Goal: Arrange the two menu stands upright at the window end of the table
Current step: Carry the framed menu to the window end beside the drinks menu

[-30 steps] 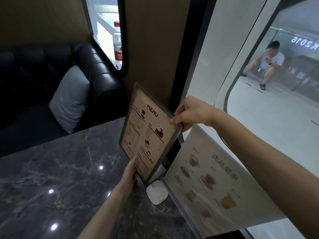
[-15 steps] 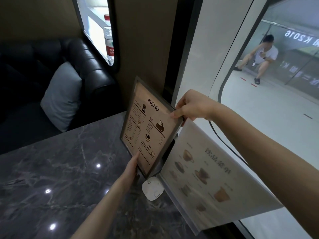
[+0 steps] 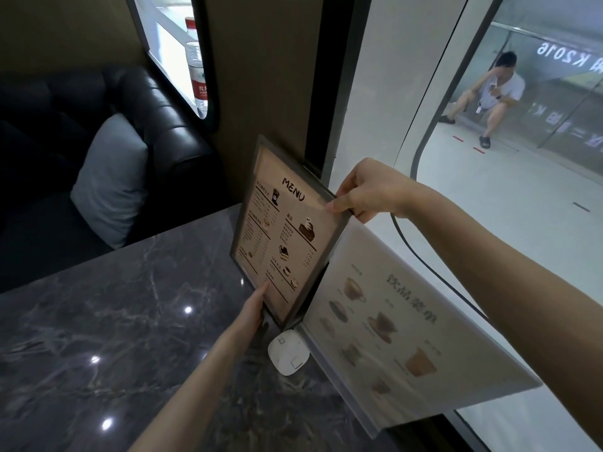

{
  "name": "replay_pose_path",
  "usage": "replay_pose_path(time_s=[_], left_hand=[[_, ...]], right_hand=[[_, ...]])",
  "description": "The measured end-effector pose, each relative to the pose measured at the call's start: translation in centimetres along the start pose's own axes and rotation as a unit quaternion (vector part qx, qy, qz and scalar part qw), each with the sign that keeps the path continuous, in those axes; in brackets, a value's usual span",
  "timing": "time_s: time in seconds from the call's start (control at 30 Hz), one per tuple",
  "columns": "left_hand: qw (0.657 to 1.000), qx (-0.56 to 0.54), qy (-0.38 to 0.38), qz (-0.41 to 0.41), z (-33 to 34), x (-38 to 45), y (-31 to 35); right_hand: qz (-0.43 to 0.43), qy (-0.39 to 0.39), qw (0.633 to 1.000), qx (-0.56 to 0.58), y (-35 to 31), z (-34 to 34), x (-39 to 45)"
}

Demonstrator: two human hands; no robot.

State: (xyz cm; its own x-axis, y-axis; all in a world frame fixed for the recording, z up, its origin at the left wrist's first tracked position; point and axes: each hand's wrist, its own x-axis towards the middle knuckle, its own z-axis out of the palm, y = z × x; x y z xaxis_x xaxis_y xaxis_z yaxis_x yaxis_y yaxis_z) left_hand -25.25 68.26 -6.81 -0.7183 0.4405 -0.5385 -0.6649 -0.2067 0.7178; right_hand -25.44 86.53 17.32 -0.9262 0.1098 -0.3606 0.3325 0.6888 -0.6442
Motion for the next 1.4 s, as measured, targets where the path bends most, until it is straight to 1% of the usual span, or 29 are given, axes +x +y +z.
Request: replay_pose_path(time_s=[0.17, 0.3, 0.37, 0.4, 0.43, 0.47, 0.53, 0.6, 0.7, 0.8, 0.83, 0.87, 0.97, 1.07, 1.17, 1.4], left_hand=[[0.999, 0.046, 0.023, -0.012, -0.1, -0.2, 0.1], [0.993, 0.103, 0.047, -0.039, -0.5, -0.8, 0.2], [0.986, 0.157, 0.055, -0.016, -0.1, -1.6, 0.2], [0.976, 0.204, 0.075, 0.011, 0.3, -2.0, 0.1], [0.956, 0.270, 0.101, 0.047, 0.6, -2.5, -0.1], [0.929, 0.338, 0.124, 0.085, 1.0, -3.2, -0.4], [0.877, 0.435, 0.140, 0.151, 1.7, -4.4, -1.1], [0.838, 0.494, 0.132, 0.190, 2.1, -5.4, -2.4], [0.769, 0.574, 0.120, 0.253, 2.8, -6.8, -4.7], [0.731, 0.598, 0.097, 0.315, 3.6, -8.3, -6.6], [0.719, 0.613, 0.086, 0.315, 3.8, -8.7, -7.2], [0.708, 0.636, 0.077, 0.298, 4.0, -8.9, -7.9], [0.667, 0.712, 0.033, 0.216, 3.8, -8.7, -9.8], [0.634, 0.756, -0.026, 0.163, 3.8, -8.6, -11.3], [0.602, 0.787, -0.058, 0.125, 3.8, -8.6, -12.2], [0.584, 0.801, -0.081, 0.103, 3.2, -8.6, -12.3]], right_hand=[[0.000, 0.009, 1.000, -0.009, 0.0, 0.1, 0.2], [-0.004, 0.016, 1.000, -0.021, 0.0, 0.2, 0.0], [-0.016, 0.026, 0.999, -0.038, 0.1, 0.4, -0.3], [-0.024, 0.031, 0.998, -0.047, 0.2, 0.4, -0.6], [-0.030, 0.035, 0.998, -0.053, 0.2, 0.5, -0.9], [-0.032, 0.038, 0.997, -0.055, 0.2, 0.5, -1.2], [-0.026, 0.045, 0.997, -0.050, 0.4, 0.5, -2.2], [-0.023, 0.052, 0.998, -0.036, 0.9, 0.4, -3.4], [-0.037, 0.082, 0.996, -0.028, 1.9, 0.3, -5.8], [-0.047, 0.123, 0.991, -0.020, 3.1, 0.4, -8.4], [-0.050, 0.137, 0.989, -0.023, 3.5, 0.4, -9.3], [-0.056, 0.151, 0.987, -0.032, 3.9, 0.5, -10.2], [-0.075, 0.184, 0.976, -0.092, 4.9, 1.4, -12.5], [-0.101, 0.199, 0.965, -0.138, 5.5, 2.8, -13.6], [-0.109, 0.223, 0.957, -0.151, 5.7, 3.8, -13.4], [-0.100, 0.273, 0.947, -0.139, 5.9, 4.5, -12.6]])
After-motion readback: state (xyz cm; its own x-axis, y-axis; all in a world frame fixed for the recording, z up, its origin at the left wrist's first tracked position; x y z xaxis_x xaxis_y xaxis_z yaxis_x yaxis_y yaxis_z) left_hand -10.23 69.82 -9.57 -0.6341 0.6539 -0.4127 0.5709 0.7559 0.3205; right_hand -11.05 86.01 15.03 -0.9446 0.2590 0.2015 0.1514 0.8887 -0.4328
